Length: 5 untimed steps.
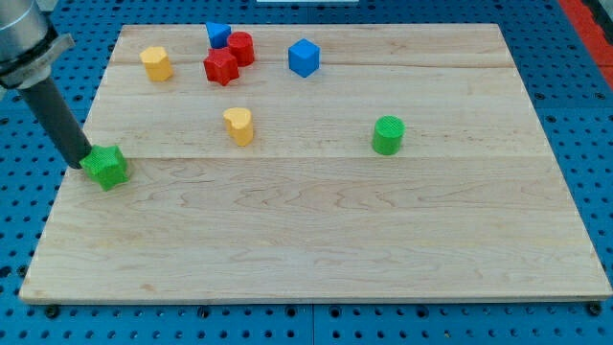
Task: Move green star towards bottom left
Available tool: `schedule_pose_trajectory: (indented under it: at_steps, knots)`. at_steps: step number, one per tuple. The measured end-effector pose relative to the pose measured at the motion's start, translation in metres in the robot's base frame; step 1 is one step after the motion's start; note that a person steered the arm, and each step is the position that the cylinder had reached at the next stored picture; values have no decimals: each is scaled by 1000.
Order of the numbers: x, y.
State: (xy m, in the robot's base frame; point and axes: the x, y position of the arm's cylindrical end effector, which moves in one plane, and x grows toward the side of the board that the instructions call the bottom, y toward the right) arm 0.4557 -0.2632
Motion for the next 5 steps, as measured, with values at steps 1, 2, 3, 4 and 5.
schedule_pose_trajectory:
  at_steps: [1,2,3,4,5]
  knots:
    - [-29,10]
    - [13,43]
    - [67,43]
    - [37,36]
    - [18,37]
